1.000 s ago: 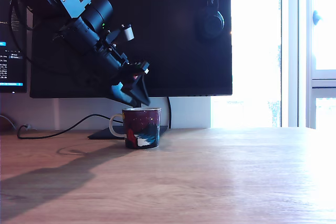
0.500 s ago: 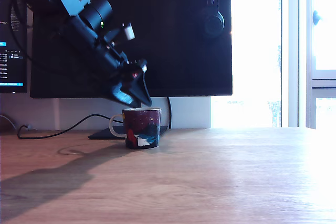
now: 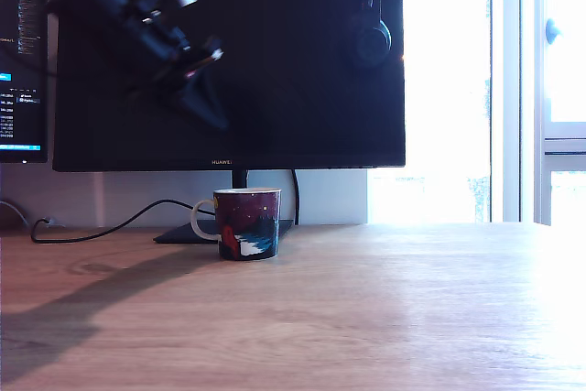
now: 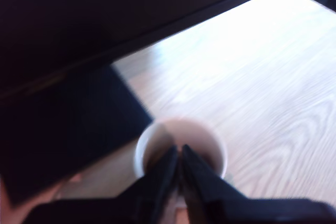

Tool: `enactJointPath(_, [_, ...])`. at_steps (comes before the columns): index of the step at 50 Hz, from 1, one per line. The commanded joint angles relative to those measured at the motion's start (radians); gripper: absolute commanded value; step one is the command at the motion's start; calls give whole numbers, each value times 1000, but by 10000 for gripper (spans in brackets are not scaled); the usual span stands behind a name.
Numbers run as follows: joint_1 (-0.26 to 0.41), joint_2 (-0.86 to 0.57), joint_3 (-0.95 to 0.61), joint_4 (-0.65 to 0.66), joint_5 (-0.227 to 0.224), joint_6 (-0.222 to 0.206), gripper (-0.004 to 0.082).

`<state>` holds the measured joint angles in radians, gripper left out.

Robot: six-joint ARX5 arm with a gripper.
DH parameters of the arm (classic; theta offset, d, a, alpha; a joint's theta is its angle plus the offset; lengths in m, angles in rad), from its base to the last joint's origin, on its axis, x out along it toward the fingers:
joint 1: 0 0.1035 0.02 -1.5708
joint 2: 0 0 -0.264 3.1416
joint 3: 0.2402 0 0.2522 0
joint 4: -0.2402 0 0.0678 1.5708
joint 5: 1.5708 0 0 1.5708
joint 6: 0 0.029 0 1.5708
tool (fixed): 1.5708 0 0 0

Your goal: Pick up the coffee capsules from the table one by one and drop them inside the nearest coffee cup

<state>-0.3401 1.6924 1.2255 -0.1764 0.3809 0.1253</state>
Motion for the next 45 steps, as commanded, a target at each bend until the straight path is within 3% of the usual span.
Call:
enactJointPath(1, [-6, -37, -85, 22, 0, -19, -19])
enactJointPath(8, [6, -134, -230, 42, -8, -67, -19])
enactJointPath(19, [6, -282, -360, 38, -49, -103, -19])
enactJointPath(33, [6, -362, -392, -55, -57, -102, -19])
enactJointPath(45, [6, -434, -528, -8, -51, -121, -19])
